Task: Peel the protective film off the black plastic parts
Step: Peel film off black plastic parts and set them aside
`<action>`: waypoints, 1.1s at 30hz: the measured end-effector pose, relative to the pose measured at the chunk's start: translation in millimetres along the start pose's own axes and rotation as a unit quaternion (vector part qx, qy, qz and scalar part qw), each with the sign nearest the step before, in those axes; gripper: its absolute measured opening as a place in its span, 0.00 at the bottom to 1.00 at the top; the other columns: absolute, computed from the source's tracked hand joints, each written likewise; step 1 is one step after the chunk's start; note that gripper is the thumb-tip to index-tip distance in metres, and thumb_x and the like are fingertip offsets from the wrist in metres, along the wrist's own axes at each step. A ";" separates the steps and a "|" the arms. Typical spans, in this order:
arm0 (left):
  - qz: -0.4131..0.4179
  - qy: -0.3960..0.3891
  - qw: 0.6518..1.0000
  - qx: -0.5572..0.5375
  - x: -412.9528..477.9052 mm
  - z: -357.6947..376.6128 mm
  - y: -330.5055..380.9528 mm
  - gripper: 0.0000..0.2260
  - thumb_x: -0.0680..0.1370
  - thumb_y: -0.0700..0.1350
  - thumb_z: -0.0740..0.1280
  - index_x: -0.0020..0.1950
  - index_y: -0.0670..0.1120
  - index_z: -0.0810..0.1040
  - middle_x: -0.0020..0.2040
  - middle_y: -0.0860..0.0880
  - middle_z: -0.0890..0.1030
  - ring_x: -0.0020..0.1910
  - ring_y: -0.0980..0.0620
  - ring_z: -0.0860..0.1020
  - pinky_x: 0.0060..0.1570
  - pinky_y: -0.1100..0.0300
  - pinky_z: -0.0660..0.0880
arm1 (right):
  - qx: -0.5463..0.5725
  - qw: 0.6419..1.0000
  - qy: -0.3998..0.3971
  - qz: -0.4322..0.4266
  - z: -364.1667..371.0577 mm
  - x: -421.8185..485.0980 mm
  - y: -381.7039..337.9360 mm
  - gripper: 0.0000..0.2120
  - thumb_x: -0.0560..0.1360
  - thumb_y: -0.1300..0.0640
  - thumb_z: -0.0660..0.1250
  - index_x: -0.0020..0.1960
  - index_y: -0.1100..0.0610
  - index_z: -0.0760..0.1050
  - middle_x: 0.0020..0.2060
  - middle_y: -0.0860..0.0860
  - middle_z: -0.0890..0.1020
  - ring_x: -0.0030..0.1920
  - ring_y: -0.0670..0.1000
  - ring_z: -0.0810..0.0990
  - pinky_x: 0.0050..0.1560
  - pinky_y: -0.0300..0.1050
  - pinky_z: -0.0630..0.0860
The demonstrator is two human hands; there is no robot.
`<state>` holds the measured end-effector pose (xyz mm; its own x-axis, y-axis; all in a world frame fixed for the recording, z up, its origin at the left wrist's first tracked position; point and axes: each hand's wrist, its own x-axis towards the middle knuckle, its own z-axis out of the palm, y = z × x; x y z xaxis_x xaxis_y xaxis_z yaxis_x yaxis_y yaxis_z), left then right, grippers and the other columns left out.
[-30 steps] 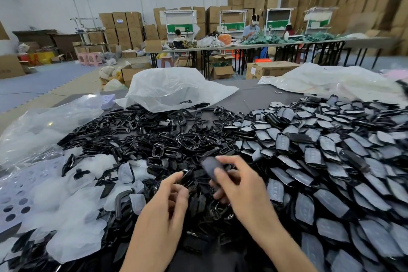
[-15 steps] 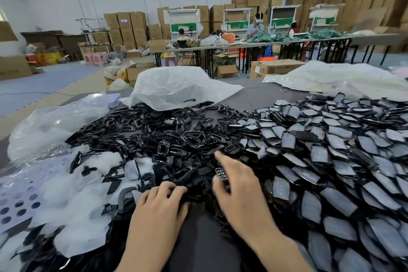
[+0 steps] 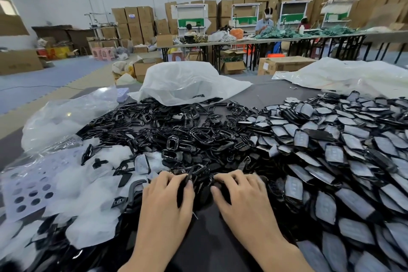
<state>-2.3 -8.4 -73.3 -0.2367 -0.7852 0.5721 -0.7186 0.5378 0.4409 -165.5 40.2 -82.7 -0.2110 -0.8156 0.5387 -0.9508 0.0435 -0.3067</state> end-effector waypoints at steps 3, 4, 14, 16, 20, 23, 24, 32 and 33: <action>-0.048 -0.014 0.995 -0.083 2.9 -2.7 0.9 0.13 0.82 0.53 0.59 0.61 0.51 0.78 0.49 0.60 0.77 0.53 0.58 0.74 0.58 0.53 0.72 | 0.023 0.999 0.025 -0.021 -0.5 16.8 0.3 0.17 0.81 0.45 0.58 0.68 0.44 0.75 0.61 0.44 0.79 0.63 0.48 0.75 0.73 0.55 0.68; -0.062 -0.018 0.991 -0.119 3.9 -4.4 1.1 0.11 0.81 0.52 0.59 0.61 0.55 0.77 0.48 0.61 0.78 0.51 0.60 0.76 0.55 0.58 0.73 | 0.029 0.999 -0.005 -0.042 1.9 26.1 0.0 0.19 0.81 0.49 0.61 0.72 0.45 0.72 0.67 0.45 0.76 0.68 0.49 0.72 0.74 0.54 0.66; -0.157 -0.059 0.949 -0.266 7.7 -11.6 1.0 0.13 0.84 0.48 0.56 0.53 0.64 0.78 0.46 0.61 0.83 0.48 0.63 0.79 0.46 0.72 0.70 | -0.049 0.982 -0.148 -0.106 22.6 56.5 1.7 0.17 0.84 0.43 0.54 0.71 0.43 0.71 0.63 0.42 0.77 0.63 0.50 0.73 0.65 0.44 0.66; -0.157 -0.054 0.943 -0.289 7.2 -14.4 3.2 0.13 0.84 0.48 0.56 0.54 0.60 0.79 0.50 0.63 0.81 0.54 0.67 0.77 0.50 0.76 0.67 | 0.049 0.990 -0.118 -0.055 14.1 49.3 8.1 0.15 0.83 0.44 0.58 0.67 0.44 0.76 0.58 0.41 0.81 0.59 0.48 0.75 0.62 0.43 0.69; -0.135 -0.060 0.939 -0.312 6.8 -17.6 7.1 0.11 0.85 0.48 0.56 0.55 0.56 0.78 0.49 0.60 0.76 0.50 0.65 0.76 0.49 0.76 0.66 | 0.290 0.952 -0.027 0.091 -11.7 33.7 14.7 0.06 0.79 0.46 0.68 0.54 0.40 0.82 0.45 0.35 0.83 0.48 0.36 0.80 0.48 0.26 0.71; -0.117 -0.062 0.937 -0.323 7.0 -21.3 10.4 0.10 0.85 0.47 0.57 0.50 0.55 0.77 0.45 0.54 0.75 0.43 0.59 0.75 0.44 0.75 0.68 | 0.423 0.887 0.002 0.185 -20.3 28.9 14.8 0.05 0.78 0.49 0.71 0.50 0.38 0.82 0.38 0.40 0.83 0.37 0.42 0.81 0.40 0.31 0.76; -0.115 -0.065 0.936 -0.326 7.0 -22.6 11.3 0.10 0.85 0.47 0.58 0.50 0.58 0.77 0.44 0.54 0.76 0.43 0.60 0.75 0.45 0.76 0.67 | 0.473 0.855 0.010 0.214 -20.9 29.0 13.9 0.05 0.78 0.51 0.71 0.50 0.40 0.82 0.37 0.42 0.82 0.37 0.44 0.81 0.40 0.34 0.77; -0.130 -0.069 0.915 -0.375 7.6 -21.8 13.0 0.14 0.82 0.48 0.63 0.62 0.67 0.75 0.45 0.50 0.79 0.46 0.57 0.79 0.47 0.75 0.70 | 0.810 0.512 -0.017 0.285 -25.1 30.3 16.3 0.20 0.71 0.60 0.72 0.62 0.56 0.76 0.38 0.52 0.81 0.48 0.57 0.86 0.43 0.48 0.83; -0.122 -0.067 0.916 -0.377 8.0 -21.9 13.9 0.14 0.82 0.47 0.64 0.61 0.67 0.77 0.44 0.50 0.80 0.43 0.58 0.78 0.45 0.75 0.70 | 0.817 0.503 -0.021 0.281 -27.3 29.3 17.5 0.21 0.70 0.59 0.72 0.62 0.55 0.77 0.40 0.52 0.82 0.47 0.56 0.86 0.41 0.46 0.83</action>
<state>0.1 -0.5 -47.5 -0.2430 -0.9141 0.3248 -0.1165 0.3599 0.9257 -194.5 32.8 -50.8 -0.3042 -0.9526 0.0004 0.7187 -0.2298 -0.6562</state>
